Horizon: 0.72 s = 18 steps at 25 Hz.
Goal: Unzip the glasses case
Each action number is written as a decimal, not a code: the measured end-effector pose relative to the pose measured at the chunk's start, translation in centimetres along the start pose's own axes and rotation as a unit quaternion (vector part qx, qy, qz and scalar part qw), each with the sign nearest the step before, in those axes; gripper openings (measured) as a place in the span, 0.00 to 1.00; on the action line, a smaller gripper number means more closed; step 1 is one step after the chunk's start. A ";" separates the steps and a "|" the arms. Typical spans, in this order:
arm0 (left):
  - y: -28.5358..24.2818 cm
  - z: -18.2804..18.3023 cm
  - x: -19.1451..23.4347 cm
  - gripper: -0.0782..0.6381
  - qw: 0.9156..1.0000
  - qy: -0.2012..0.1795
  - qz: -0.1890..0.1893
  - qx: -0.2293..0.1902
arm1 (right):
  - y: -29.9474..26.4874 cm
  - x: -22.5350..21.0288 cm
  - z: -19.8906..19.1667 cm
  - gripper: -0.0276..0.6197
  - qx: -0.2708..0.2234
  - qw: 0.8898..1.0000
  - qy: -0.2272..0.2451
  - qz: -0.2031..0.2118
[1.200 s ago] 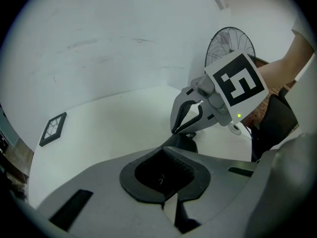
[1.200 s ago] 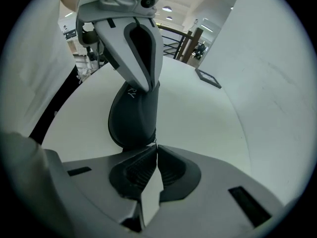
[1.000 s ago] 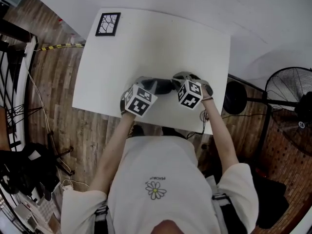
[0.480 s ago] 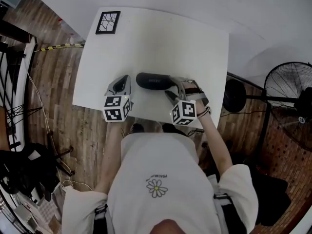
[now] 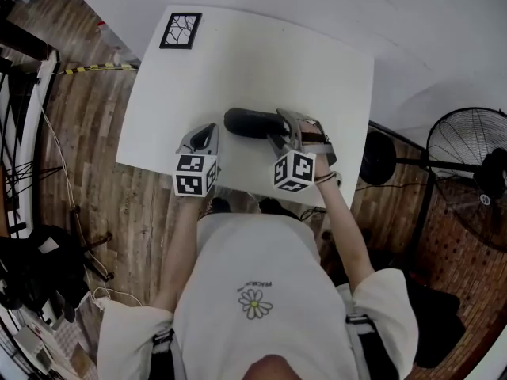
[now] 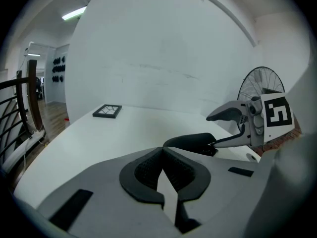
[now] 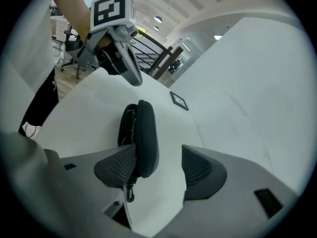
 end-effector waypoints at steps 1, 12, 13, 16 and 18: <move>0.0 -0.2 0.1 0.13 1.000 0.002 0.001 0.002 | -0.3 -0.4 0.1 0.44 0.004 1.000 0.000 -0.008; 1.1 -1.7 1.2 0.13 1.000 0.014 0.016 0.015 | -3.3 -5.3 -0.1 0.44 0.033 0.995 -0.079 -0.050; 1.2 -1.8 1.3 0.13 1.000 0.017 0.018 0.016 | -3.6 -5.4 -0.3 0.44 0.039 0.994 -0.085 -0.051; 1.5 -2.3 1.4 0.13 0.999 0.020 0.019 0.018 | -4.3 -4.9 -0.5 0.44 0.044 0.993 -0.100 -0.045; 1.6 -2.4 1.3 0.13 0.999 0.019 0.018 0.019 | -4.5 -4.3 -0.5 0.44 0.045 0.993 -0.105 -0.040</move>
Point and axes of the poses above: the fingertips, and each gripper's own axes: y backward along the fingers, x to its left, z out of its top, the point moved 1 cm from there along y, backward along the fingers, and after that the axes turned 2 degrees about -x, right-handed, at the moved point
